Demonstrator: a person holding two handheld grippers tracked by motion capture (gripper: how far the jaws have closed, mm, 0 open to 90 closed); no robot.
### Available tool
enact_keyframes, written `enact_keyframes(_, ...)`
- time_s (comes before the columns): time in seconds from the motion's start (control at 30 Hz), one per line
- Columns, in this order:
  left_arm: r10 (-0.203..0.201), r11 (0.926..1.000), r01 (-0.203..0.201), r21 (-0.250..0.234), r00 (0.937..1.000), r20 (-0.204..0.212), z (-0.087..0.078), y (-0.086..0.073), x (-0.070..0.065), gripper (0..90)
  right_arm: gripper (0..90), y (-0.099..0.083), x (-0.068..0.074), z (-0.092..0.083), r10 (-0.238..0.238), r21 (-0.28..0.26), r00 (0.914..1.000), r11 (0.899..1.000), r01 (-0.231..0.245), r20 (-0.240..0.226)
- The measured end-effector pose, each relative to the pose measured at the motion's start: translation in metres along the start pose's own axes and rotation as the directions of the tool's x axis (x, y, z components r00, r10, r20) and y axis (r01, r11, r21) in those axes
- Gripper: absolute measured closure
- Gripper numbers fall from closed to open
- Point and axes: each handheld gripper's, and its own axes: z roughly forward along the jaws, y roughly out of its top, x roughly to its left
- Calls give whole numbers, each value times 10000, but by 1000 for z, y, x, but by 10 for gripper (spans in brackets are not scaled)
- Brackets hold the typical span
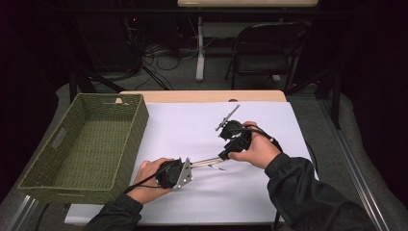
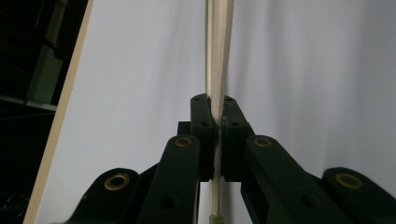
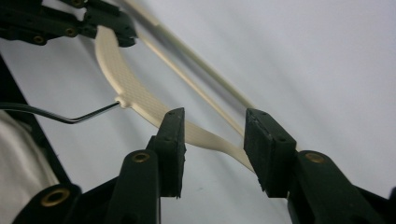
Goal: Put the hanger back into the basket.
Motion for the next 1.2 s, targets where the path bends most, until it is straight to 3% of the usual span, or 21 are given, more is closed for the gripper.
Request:
enact_keyframes(0.07, -2, 10000, 2, -2, 10000, 11, 0, 0, 1, 870, 577, -2, -5, -9, 147, -113, 9998, 9998, -146, 135)
enact_keyframes(0.1, -192, 9998, 192, 106, 9998, 20, -1, 0, 3, 870, 578, -3, -7, -11, 243, -258, 9996, 9994, -239, 145)
enact_keyframes(0.17, -245, 9996, 245, 116, 9997, -8, -1, -1, 4, 871, 579, -5, -8, -13, 253, -217, 9994, 9995, -248, 224)
enact_keyframes(0.2, -465, 9988, 464, 168, 9989, 53, -3, -1, 7, 871, 578, -7, -11, -18, 282, -3, 9989, 9996, -282, 365)
enact_keyframes(0.43, -1086, 9939, 1084, 220, 9941, 77, -5, -3, 13, 871, 571, -12, -15, -18, 345, 49, 9981, 9994, -348, 503)
enact_keyframes(0.5, -1418, 9897, 1413, 242, 9897, 183, -7, -4, 17, 871, 569, -12, -15, -18, 368, 204, 9982, 9991, -378, 469)
enact_keyframes(0.57, -1658, 9860, 1655, 193, 9860, 157, -7, -4, 18, 871, 566, -14, -15, -16, 368, 11, 9978, 9993, -370, 558)
enact_keyframes(0.67, -1875, 9818, 1867, 348, 9820, 223, -7, -5, 21, 871, 565, -14, -16, -15, 354, 244, 9976, 9990, -369, 594)
enact_keyframes(0.83, -2394, 9698, 2375, 546, 9704, 308, -10, -4, 25, 871, 557, -16, -18, -13, 403, 159, 9975, 9990, -413, 587)
enact_keyframes(0.87, -2394, 9698, 2375, 546, 9704, 308, -10, -4, 25, 871, 553, -17, -19, -13, 453, 81, 9974, 9989, -458, 569)
enact_keyframes(0.97, -2851, 9565, 2812, 775, 9574, 457, -16, -2, 30, 871, 544, -19, -20, -16, 450, 260, 9975, 9986, -465, 542)
enact_keyframes(1.0, -2995, 9519, 2949, 830, 9528, 490, -17, -1, 32, 871, 543, -21, -20, -15, 483, 73, 9974, 9988, -487, 536)
enact_keyframes(1.03, -2995, 9519, 2949, 830, 9528, 490, -17, -1, 32, 871, 543, -21, -20, -15, 483, 73, 9974, 9988, -487, 536)
enact_keyframes(1.07, -3277, 9426, 3226, 867, 9433, 535, -20, -1, 36, 871, 540, -24, -21, -17, 519, -30, 9971, 9987, -518, 550)
enact_keyframes(1.2, -3883, 9199, 3826, 860, 9193, 638, -26, 0, 44, 871, 535, -28, -24, -20, 647, 82, 9962, 9978, -653, 577)
